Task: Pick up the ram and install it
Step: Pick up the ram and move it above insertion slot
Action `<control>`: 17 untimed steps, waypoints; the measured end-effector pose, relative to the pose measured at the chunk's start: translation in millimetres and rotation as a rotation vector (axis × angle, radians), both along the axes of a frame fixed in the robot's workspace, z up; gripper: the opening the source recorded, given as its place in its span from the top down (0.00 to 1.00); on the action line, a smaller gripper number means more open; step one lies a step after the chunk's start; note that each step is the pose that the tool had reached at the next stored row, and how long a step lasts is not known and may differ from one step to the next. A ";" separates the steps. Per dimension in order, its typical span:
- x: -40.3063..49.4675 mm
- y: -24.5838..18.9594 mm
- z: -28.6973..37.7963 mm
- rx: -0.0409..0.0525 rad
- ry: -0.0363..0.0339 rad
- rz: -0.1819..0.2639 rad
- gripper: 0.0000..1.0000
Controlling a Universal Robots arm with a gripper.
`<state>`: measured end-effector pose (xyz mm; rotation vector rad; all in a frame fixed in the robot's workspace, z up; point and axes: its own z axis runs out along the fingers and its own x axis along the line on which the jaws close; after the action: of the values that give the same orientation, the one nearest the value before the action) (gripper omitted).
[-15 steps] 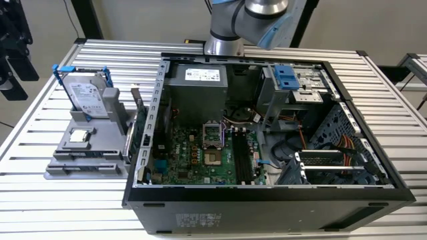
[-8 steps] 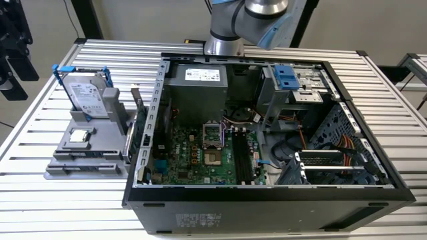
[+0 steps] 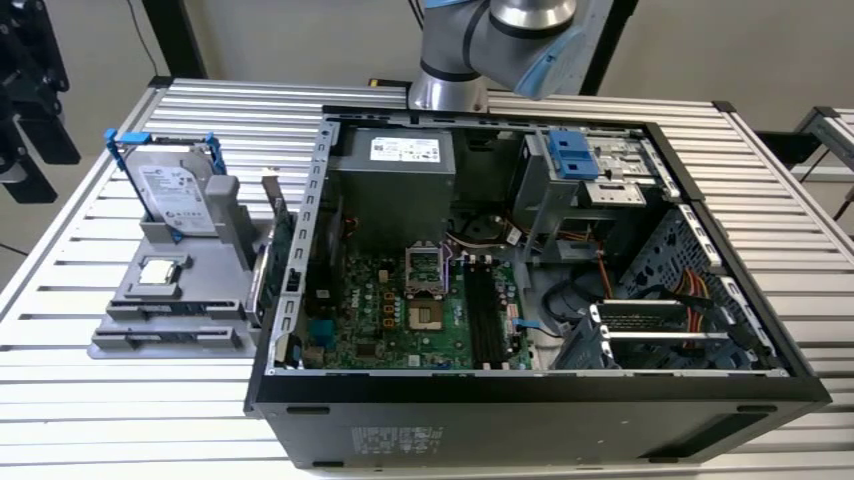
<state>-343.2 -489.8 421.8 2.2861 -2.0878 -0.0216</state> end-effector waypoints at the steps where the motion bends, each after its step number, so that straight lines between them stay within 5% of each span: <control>1: 0.0 0.0 -0.7 0.0000 0.0000 -0.005 0.00; 17: 0.1 0.4 -9.6 -0.0003 -0.0051 -0.014 0.00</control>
<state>-343.2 -489.4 412.2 2.2738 -2.1061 -0.0159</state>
